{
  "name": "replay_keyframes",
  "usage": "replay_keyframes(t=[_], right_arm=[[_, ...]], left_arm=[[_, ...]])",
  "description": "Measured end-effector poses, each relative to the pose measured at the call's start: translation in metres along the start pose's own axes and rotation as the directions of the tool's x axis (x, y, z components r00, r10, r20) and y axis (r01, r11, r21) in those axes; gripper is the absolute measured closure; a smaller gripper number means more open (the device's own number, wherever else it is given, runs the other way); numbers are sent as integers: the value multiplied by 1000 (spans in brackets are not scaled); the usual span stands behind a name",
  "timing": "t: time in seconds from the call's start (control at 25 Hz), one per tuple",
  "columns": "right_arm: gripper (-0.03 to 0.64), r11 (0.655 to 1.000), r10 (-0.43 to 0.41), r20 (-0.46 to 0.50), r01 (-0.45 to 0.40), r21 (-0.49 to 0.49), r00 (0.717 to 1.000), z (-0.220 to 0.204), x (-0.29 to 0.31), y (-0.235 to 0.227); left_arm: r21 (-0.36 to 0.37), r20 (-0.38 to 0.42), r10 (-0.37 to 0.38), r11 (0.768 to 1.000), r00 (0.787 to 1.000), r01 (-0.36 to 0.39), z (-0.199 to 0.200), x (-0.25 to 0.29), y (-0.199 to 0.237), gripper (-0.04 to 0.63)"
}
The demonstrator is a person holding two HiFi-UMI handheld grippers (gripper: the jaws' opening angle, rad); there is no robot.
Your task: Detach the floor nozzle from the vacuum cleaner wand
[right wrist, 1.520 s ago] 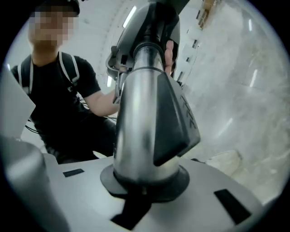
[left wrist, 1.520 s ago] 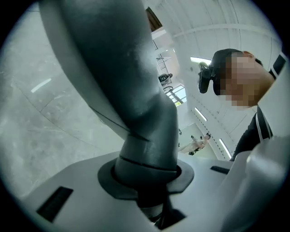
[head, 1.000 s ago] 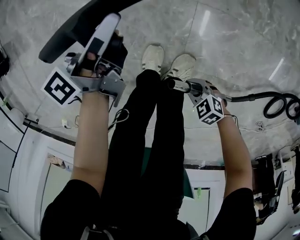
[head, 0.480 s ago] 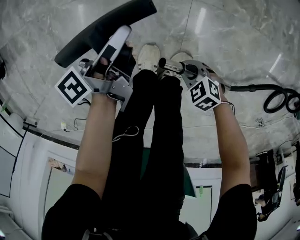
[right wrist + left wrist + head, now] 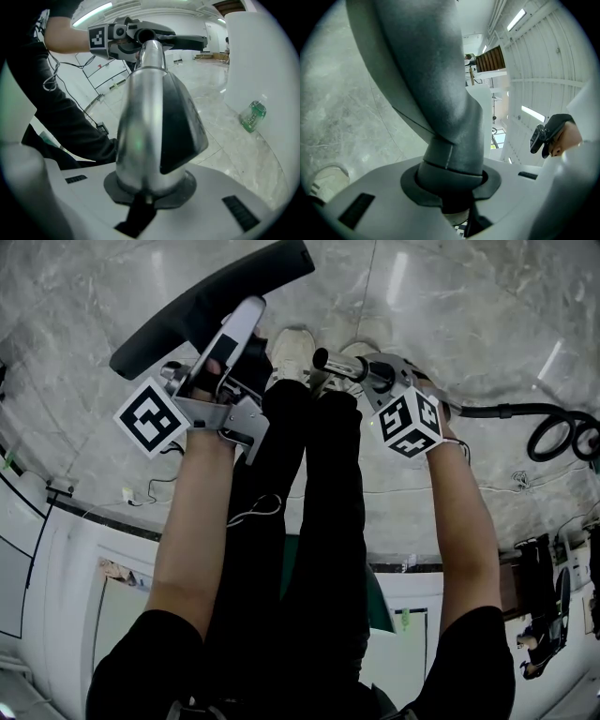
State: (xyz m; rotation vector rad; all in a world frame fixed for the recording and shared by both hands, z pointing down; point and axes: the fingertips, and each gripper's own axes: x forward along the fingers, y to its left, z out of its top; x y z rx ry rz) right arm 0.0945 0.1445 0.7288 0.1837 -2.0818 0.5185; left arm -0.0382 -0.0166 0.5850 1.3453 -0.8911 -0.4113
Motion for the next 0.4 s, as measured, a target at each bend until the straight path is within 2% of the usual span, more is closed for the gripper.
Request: replay_keyframes(t=[0.16,0.4], right_arm=[[557,1000,-6,-5,6,6,1000,5,-1,-4],[557,1000,11,-22,-10,8,1000,-9,8,5]], left_arm=[[22,-13,18,1000,1000,-18,0,2,0,489],[27,-29,42,999,999,-41,-16,10,13,489]])
